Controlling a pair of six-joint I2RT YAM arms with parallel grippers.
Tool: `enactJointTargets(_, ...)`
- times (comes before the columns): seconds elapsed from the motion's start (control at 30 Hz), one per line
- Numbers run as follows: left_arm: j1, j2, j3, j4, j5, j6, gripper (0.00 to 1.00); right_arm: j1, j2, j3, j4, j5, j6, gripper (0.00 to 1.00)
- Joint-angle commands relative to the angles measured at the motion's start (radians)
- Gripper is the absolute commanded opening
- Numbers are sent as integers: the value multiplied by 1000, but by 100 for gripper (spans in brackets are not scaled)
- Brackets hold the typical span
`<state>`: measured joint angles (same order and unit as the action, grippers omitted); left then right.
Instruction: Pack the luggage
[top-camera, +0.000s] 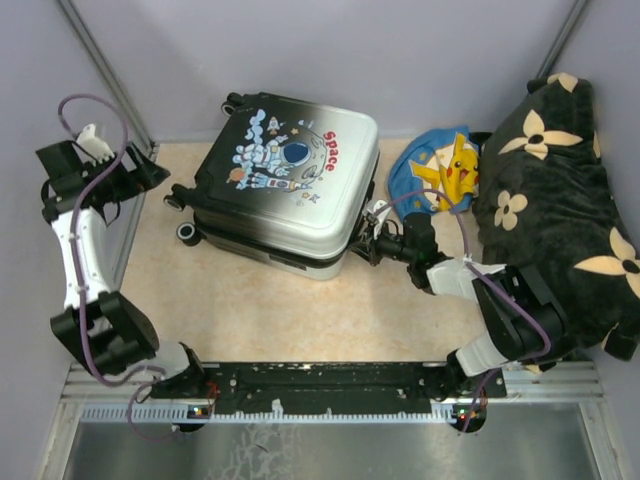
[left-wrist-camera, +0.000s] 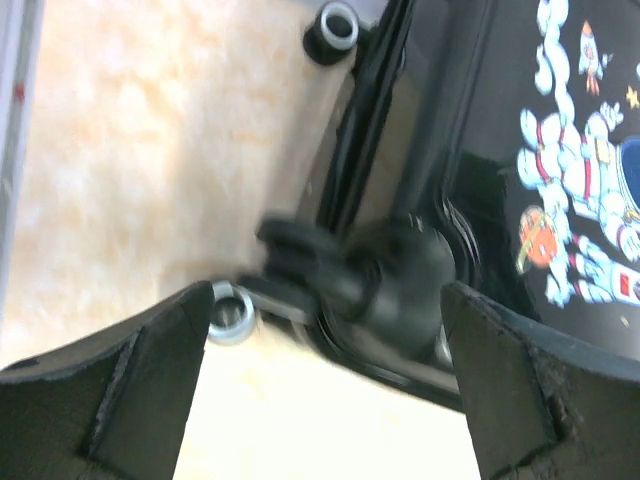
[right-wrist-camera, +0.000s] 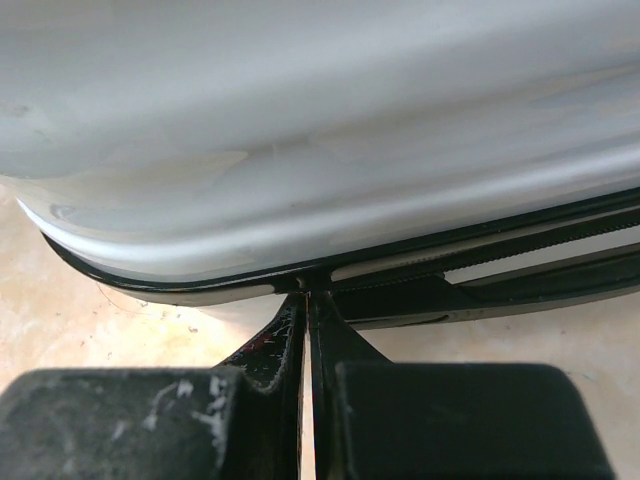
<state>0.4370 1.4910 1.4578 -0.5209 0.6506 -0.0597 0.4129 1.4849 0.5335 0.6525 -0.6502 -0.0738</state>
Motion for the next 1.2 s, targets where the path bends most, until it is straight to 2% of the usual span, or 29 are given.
enactJointTargets(0.0, 7, -179, -189, -6, -129, -190, 100, 65, 31, 81, 122, 1, 8, 0)
enactJointTargets(0.1, 9, -236, -322, 34, -124, -276, 100, 85, 38, 91, 116, 3, 10, 0)
enactJointTargets(0.27, 12, -225, -400, 130, -133, -406, 100, 106, 41, 99, 97, 0, -8, 0)
enactJointTargets(0.5, 28, -120, -375, 292, -38, -525, 100, 124, 67, 135, 48, 15, -30, 0)
enactJointTargets(0.67, 28, -32, -382, 434, 14, -669, 100, 124, 77, 156, 8, 16, -60, 0)
enactJointTargets(0.9, 23, 88, -331, 586, -2, -811, 100, 125, 99, 188, -11, 15, -61, 0)
enactJointTargets(1.1, -3, 148, -323, 646, -26, -886, 100, 125, 108, 210, -42, 22, -68, 0)
enactJointTargets(1.17, -18, 170, -314, 682, -24, -915, 95, 127, 110, 215, -53, 23, -74, 0)
